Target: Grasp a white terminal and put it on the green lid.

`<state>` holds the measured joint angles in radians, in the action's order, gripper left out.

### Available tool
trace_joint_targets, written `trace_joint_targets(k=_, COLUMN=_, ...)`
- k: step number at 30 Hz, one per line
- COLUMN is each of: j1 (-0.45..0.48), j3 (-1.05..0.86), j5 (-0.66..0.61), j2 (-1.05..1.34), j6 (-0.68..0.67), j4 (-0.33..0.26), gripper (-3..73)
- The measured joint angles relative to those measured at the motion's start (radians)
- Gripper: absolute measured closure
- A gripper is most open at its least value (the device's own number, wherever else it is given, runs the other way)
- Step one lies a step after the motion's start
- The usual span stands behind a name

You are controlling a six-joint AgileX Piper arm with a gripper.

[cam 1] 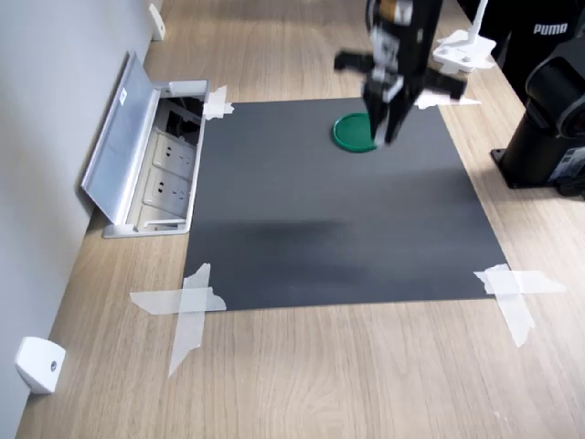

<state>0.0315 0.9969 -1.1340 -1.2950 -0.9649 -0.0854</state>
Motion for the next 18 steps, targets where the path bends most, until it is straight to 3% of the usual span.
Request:
trace_joint_targets(k=10, j1=0.296, j3=0.01, j5=0.002, j2=0.011, j6=-0.144, j4=0.032, gripper=60.5)
trace_joint_targets(k=18, j1=0.351, j3=-0.066, j5=0.124, j2=0.012, j6=-0.173, j4=0.074, gripper=60.5)
